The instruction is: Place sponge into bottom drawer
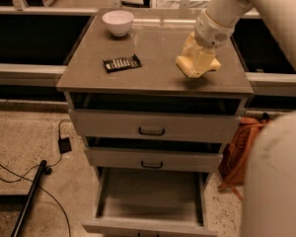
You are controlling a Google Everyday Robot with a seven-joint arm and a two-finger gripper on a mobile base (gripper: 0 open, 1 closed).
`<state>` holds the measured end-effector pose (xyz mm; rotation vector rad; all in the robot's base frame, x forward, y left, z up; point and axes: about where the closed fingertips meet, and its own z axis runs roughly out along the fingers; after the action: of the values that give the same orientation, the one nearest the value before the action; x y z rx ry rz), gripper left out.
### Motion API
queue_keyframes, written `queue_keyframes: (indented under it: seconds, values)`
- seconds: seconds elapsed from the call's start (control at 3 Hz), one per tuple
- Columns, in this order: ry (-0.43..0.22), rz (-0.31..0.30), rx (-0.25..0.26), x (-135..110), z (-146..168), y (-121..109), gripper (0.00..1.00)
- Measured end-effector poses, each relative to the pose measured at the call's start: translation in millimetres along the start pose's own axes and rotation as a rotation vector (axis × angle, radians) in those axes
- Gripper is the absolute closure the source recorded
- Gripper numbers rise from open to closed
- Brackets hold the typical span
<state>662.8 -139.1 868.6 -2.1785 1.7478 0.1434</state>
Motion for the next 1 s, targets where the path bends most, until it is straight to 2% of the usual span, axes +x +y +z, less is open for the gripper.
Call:
queue_keyframes:
  seconds: [0.33, 0.67, 1.0]
  values:
    - [-0.045, 0.181, 0.107, -20.8, -56.2, 42.8, 1.0]
    - [-0.099, 0.38, 0.071, -34.4, -57.1, 96.6, 1.0]
    - [-0.083, 0.492, -0.009, -30.2, -28.5, 122.1, 1.0]
